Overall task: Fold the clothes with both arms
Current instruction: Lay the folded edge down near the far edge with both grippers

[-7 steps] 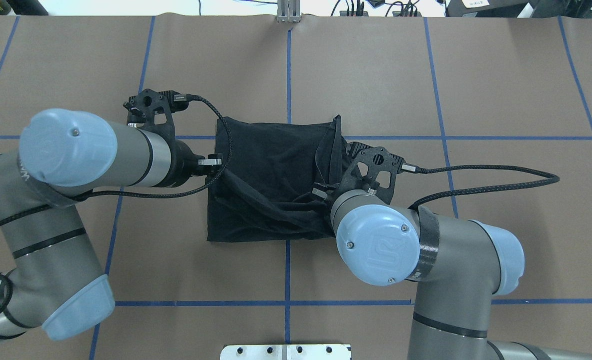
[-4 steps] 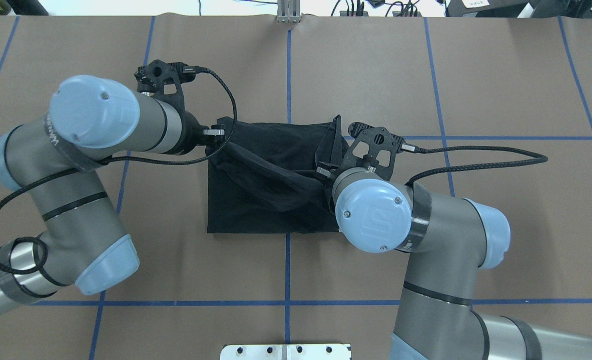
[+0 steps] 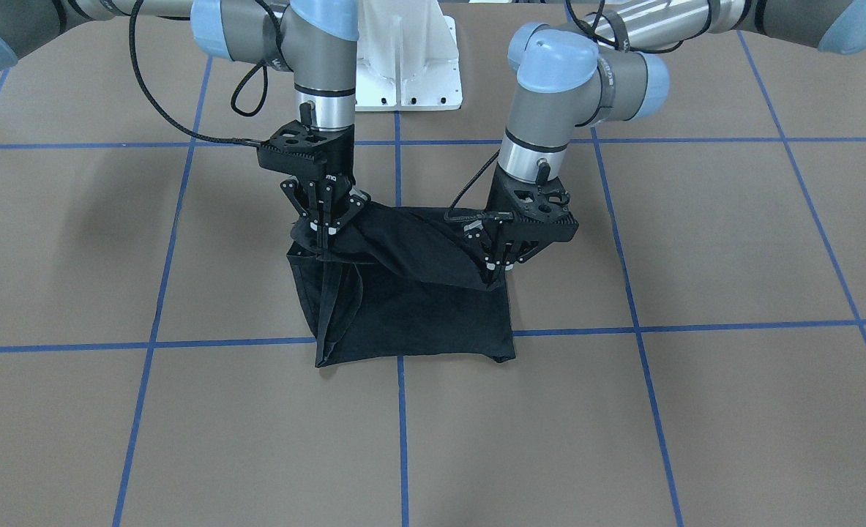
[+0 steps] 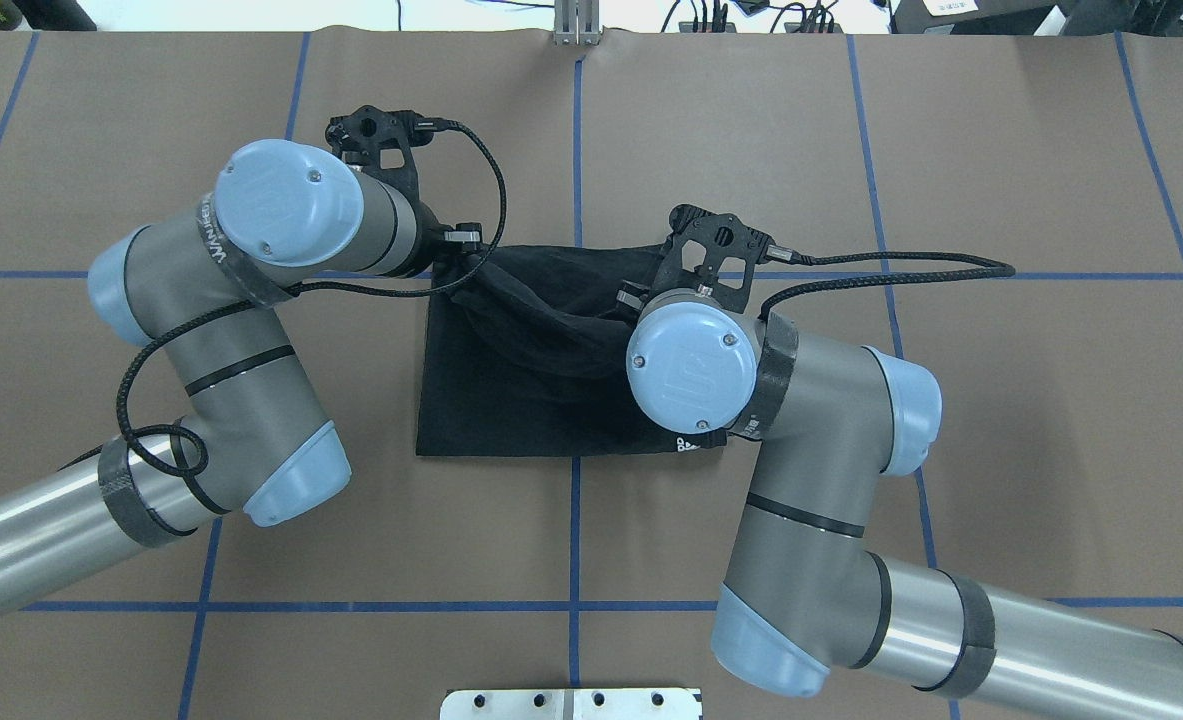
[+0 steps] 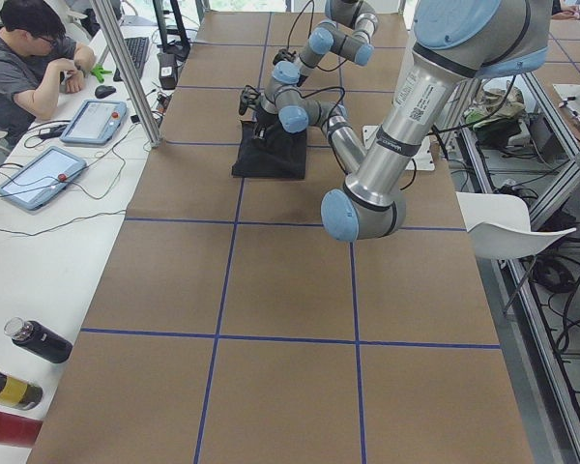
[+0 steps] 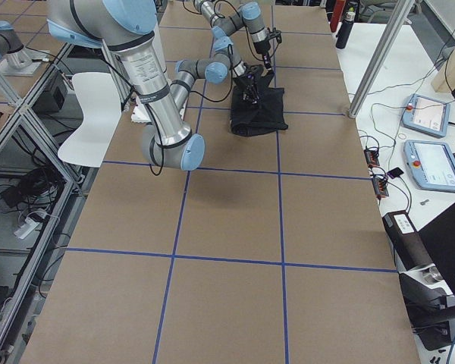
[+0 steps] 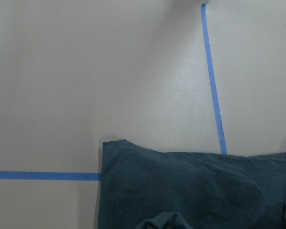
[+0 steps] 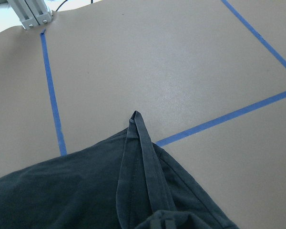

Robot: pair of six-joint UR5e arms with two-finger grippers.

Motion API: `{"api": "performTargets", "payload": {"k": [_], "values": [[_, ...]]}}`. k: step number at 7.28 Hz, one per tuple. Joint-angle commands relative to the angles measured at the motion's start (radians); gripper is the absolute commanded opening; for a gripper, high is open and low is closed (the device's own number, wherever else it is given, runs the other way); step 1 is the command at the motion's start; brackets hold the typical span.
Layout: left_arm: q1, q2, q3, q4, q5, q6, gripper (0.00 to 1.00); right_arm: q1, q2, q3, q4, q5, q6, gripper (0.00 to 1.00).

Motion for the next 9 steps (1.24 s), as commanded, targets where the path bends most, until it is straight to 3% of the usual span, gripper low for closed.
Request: {"api": "performTargets", "payload": {"k": [1, 4, 8, 9], "values": [[-0.002, -0.03, 0.085, -0.046, 0.013, 0.001, 0.0, 0.038, 0.052, -0.143, 0.099, 0.002, -0.022, 0.0], [-0.014, -0.035, 0.175, -0.135, 0.031, 0.066, 0.0, 0.064, 0.076, -0.194, 0.118, 0.006, -0.045, 0.0], [-0.025, -0.035, 0.196, -0.137, 0.031, 0.07, 0.0, 0.084, 0.076, -0.237, 0.133, 0.008, -0.061, 0.0], [-0.026, -0.035, 0.196, -0.14, 0.031, 0.07, 0.0, 0.084, 0.076, -0.254, 0.165, 0.008, -0.062, 0.24]]}}
